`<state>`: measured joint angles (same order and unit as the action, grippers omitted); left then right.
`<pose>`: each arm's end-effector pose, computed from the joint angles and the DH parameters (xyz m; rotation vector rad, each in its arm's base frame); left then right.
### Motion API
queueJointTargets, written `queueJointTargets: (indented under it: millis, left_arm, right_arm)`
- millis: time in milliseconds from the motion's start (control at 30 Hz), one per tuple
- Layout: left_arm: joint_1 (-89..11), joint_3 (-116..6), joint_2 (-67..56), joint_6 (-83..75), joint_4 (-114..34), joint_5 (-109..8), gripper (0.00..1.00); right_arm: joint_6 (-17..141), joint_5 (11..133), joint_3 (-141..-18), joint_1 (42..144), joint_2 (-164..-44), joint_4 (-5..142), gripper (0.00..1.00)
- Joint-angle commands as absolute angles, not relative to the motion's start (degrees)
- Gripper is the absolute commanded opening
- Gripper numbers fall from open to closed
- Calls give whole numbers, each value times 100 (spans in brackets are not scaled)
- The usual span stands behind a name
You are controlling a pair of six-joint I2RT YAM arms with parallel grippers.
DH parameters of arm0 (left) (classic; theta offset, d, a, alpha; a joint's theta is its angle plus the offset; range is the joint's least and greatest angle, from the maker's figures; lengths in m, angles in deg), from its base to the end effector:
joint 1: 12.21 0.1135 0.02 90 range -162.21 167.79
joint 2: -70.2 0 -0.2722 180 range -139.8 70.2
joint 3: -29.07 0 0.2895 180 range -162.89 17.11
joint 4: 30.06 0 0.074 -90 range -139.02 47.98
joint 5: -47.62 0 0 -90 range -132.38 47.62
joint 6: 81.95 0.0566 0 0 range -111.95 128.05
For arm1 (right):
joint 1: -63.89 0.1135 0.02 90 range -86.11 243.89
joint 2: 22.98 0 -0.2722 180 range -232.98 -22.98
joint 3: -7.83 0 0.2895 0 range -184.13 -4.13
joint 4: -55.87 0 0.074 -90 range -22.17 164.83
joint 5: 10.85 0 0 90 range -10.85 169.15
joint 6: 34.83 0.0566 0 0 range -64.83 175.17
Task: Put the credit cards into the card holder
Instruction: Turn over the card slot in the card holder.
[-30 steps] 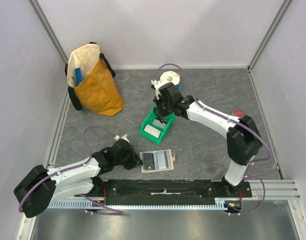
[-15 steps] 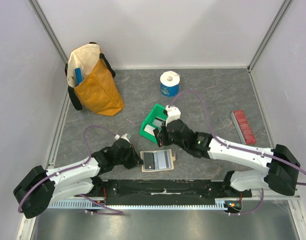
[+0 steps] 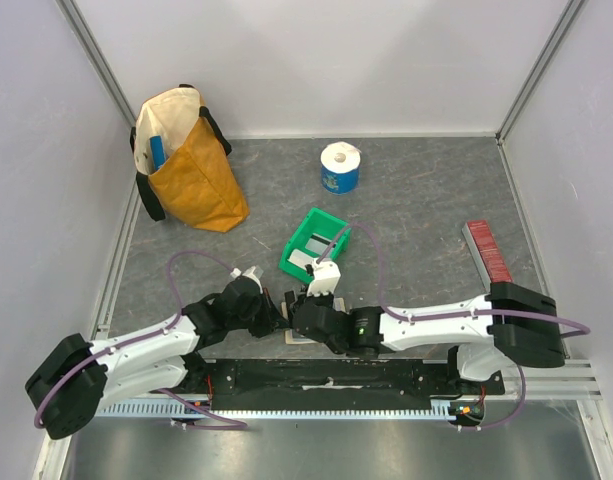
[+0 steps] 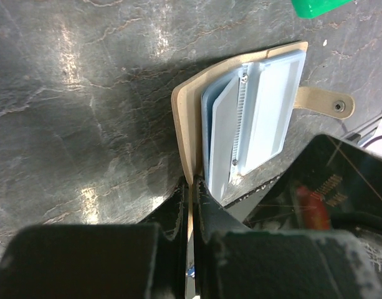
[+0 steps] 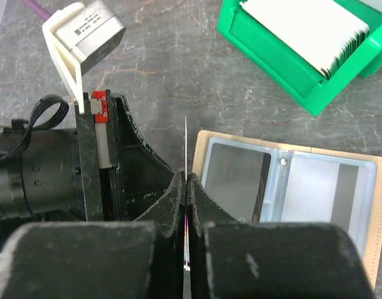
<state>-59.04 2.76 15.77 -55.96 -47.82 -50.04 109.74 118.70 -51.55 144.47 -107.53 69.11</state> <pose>0.1365 -0.1565 0.1051 -0.3234 2.6205 -0.9809 0.0926 0.3377 0.1883 -0.1174 2.1348 0.6522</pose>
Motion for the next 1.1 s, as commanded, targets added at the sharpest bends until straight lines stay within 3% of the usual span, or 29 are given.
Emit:
queueJointTargets:
  millis: [0, 700, 1067]
  left_arm:
    - [-5897, 155, 1755, -5506, -4615, -5117, 2]
    - [-5897, 190, 1835, -5532, -4615, -5126, 2]
    - [-5897, 225, 1879, -5541, -4694, -5038, 2]
  right_arm:
    - [11301, 12608, -5572, 14484, -10946, 6765, 0]
    - [11133, 12855, -6135, 14414, -11719, 7495, 0]
    - [11125, 12916, -5959, 14361, -11412, 7653, 0]
